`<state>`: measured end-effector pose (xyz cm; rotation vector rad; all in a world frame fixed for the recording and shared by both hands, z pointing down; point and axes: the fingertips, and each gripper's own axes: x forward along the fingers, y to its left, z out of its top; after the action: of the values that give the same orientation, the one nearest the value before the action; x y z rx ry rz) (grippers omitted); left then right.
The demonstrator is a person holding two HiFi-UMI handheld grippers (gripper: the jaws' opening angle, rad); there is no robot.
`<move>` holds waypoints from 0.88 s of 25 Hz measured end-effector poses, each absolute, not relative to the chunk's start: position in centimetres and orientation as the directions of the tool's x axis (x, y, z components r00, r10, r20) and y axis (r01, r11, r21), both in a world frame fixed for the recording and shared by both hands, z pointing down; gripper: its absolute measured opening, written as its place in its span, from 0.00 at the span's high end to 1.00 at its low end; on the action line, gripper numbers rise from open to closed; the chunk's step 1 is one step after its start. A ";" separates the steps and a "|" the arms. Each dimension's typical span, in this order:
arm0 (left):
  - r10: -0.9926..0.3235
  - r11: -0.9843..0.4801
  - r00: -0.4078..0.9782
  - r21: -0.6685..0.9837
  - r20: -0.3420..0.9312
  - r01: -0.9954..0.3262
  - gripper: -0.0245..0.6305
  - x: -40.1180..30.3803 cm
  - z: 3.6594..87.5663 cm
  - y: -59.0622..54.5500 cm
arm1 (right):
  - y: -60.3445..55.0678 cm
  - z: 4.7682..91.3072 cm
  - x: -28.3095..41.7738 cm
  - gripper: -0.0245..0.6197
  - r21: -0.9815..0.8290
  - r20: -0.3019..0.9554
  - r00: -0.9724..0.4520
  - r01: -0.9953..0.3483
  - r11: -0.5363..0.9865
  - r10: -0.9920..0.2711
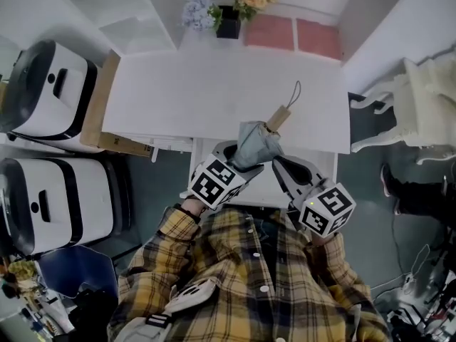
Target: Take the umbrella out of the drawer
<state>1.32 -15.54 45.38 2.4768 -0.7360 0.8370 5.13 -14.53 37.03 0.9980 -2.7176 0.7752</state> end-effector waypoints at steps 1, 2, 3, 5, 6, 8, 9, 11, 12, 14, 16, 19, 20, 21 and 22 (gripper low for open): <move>-0.358 -0.765 0.691 0.227 0.628 -0.603 0.47 1.2 44.4 -15.8 | -14.6 36.6 5.2 0.94 -0.416 0.295 -0.768 -0.638 0.648 -0.568; -0.372 -0.759 0.702 0.237 0.607 -0.606 0.47 1.1 43.5 -16.0 | -14.7 36.2 5.2 0.94 -0.413 0.285 -0.769 -0.638 0.650 -0.573; -0.386 -0.754 0.713 0.245 0.586 -0.609 0.47 0.9 42.6 -16.2 | -14.8 35.7 5.2 0.94 -0.409 0.274 -0.770 -0.635 0.655 -0.576; -0.415 -0.748 0.731 0.255 0.542 -0.613 0.47 0.6 40.7 -16.4 | -15.0 34.6 5.2 0.93 -0.398 0.250 -0.775 -0.629 0.668 -0.581; -0.427 -0.746 0.742 0.262 0.517 -0.613 0.47 0.4 39.8 -16.4 | -15.0 34.2 5.3 0.94 -0.391 0.243 -0.774 -0.629 0.672 -0.584; -0.448 -0.740 0.766 0.289 0.460 -0.607 0.47 0.4 37.9 -16.2 | -14.8 33.5 5.6 0.94 -0.375 0.236 -0.770 -0.635 0.675 -0.593; -0.456 -0.739 0.778 0.304 0.431 -0.602 0.47 0.4 36.9 -16.0 | -14.8 33.1 5.8 0.94 -0.367 0.230 -0.768 -0.637 0.678 -0.597; -0.463 -0.743 0.800 0.327 0.381 -0.585 0.47 0.5 35.1 -15.6 | -14.9 32.3 6.0 0.94 -0.352 0.215 -0.768 -0.637 0.686 -0.603; -0.460 -0.748 0.812 0.335 0.360 -0.573 0.47 0.5 34.3 -15.5 | -14.9 31.9 6.0 0.94 -0.346 0.207 -0.769 -0.635 0.690 -0.604; -0.449 -0.761 0.833 0.351 0.323 -0.546 0.47 0.5 32.8 -14.9 | -14.9 31.5 5.8 0.94 -0.341 0.200 -0.773 -0.631 0.697 -0.602; -0.440 -0.773 0.850 0.361 0.289 -0.522 0.47 0.5 31.5 -14.2 | -14.7 31.4 5.7 0.94 -0.340 0.202 -0.773 -0.631 0.697 -0.601; -0.439 -0.799 0.865 0.334 0.243 -0.500 0.47 0.7 29.9 -13.8 | -14.8 31.3 6.0 0.94 -0.333 0.196 -0.764 -0.642 0.691 -0.615; -0.438 -0.807 0.867 0.323 0.235 -0.495 0.47 0.7 29.6 -13.7 | -14.9 31.3 6.1 0.94 -0.332 0.194 -0.760 -0.645 0.688 -0.620; -0.437 -0.810 0.869 0.319 0.232 -0.492 0.47 0.7 29.5 -13.5 | -14.8 31.4 6.2 0.94 -0.333 0.195 -0.758 -0.648 0.685 -0.622; -0.436 -0.809 0.869 0.322 0.233 -0.492 0.47 0.7 29.5 -13.2 | -14.7 31.4 6.2 0.94 -0.336 0.197 -0.758 -0.648 0.683 -0.622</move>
<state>0.65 -13.22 29.51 2.6662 -0.6884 0.2077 6.23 -14.65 31.42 1.0663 -2.8208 0.6026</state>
